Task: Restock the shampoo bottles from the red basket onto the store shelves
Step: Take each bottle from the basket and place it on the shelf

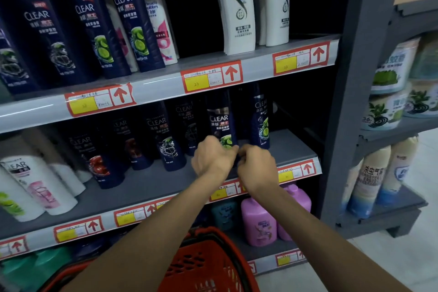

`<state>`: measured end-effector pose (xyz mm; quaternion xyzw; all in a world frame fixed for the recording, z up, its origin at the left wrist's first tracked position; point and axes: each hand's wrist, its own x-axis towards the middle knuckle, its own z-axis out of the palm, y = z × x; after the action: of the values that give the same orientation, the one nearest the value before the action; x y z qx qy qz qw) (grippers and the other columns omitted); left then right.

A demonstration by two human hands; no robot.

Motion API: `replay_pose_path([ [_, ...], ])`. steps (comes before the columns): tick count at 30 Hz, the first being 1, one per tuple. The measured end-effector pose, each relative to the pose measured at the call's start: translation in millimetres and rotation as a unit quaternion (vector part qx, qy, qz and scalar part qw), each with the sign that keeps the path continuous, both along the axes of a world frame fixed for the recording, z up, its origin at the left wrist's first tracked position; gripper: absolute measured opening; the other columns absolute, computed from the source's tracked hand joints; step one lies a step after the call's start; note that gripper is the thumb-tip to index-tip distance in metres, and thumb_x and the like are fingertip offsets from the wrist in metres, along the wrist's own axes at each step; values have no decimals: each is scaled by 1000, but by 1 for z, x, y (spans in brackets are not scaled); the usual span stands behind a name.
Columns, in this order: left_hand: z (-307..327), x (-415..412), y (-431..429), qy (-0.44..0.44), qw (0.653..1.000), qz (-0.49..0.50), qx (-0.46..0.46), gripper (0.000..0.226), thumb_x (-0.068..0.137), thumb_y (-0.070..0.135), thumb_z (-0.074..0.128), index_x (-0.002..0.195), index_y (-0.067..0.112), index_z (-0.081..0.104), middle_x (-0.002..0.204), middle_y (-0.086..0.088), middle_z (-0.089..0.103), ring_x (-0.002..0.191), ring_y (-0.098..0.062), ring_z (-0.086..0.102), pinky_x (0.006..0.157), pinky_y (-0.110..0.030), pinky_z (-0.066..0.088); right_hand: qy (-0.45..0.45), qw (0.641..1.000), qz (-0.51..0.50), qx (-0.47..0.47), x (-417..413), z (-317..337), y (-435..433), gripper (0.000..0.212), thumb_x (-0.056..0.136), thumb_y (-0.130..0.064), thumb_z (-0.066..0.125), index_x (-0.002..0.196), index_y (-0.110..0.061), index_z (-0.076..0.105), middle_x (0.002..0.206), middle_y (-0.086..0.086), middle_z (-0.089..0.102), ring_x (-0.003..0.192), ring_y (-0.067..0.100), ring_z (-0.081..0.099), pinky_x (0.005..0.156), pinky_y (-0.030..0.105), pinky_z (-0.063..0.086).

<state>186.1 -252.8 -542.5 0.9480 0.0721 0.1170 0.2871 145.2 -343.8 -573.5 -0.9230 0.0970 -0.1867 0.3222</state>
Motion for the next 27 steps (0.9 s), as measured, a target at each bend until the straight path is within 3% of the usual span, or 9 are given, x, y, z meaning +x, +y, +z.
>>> replay_pose_path([
  [2, 2, -15, 14, -11, 999, 12, 28, 46, 77, 60, 76, 68, 19, 57, 80, -3, 70, 74, -29, 66, 61, -31, 44, -1, 999, 9, 40, 8, 3, 8, 22, 93, -4, 53, 106, -10, 70, 104, 14, 72, 96, 35, 67, 73, 36, 52],
  [7, 5, -30, 53, -16, 999, 13, 33, 45, 76, 55, 77, 70, 22, 47, 72, 2, 58, 68, -25, 59, 58, -31, 44, 4, 995, 4, 103, 25, 6, 23, 38, 94, 0, 55, 131, -6, 59, 123, 16, 68, 112, 33, 65, 90, 37, 53],
  [14, -9, -28, 86, -46, 999, -4, -4, 44, 70, 58, 76, 87, 20, 61, 76, 3, 66, 70, -23, 64, 59, -34, 53, 47, 990, 42, 128, 51, 5, 36, 69, 92, 6, 51, 157, -8, 32, 130, 21, 62, 117, 37, 61, 95, 39, 53],
  [22, -19, -25, 101, -80, 996, -35, -29, 38, 74, 57, 78, 80, 26, 58, 63, 7, 64, 63, -15, 63, 48, -28, 41, 20, 987, 11, 158, 69, -6, 35, 60, 91, 5, 50, 149, -10, 45, 132, 18, 63, 120, 37, 60, 99, 40, 52],
  [25, -26, -20, 103, -99, 993, -46, -42, 36, 73, 60, 78, 87, 30, 61, 68, 12, 70, 66, -12, 67, 55, -35, 57, -83, 982, -77, 149, 65, -12, 25, 28, 92, -5, 58, 115, -18, 64, 107, 5, 70, 99, 27, 67, 85, 38, 55],
  [27, -31, -20, 105, -109, 991, -53, -50, 37, 74, 61, 77, 90, 31, 64, 69, 13, 71, 66, -11, 68, 56, -38, 60, -155, 968, -121, 154, 57, -12, 17, 13, 90, -12, 63, 95, -22, 57, 88, -5, 64, 82, 19, 61, 72, 35, 50],
])
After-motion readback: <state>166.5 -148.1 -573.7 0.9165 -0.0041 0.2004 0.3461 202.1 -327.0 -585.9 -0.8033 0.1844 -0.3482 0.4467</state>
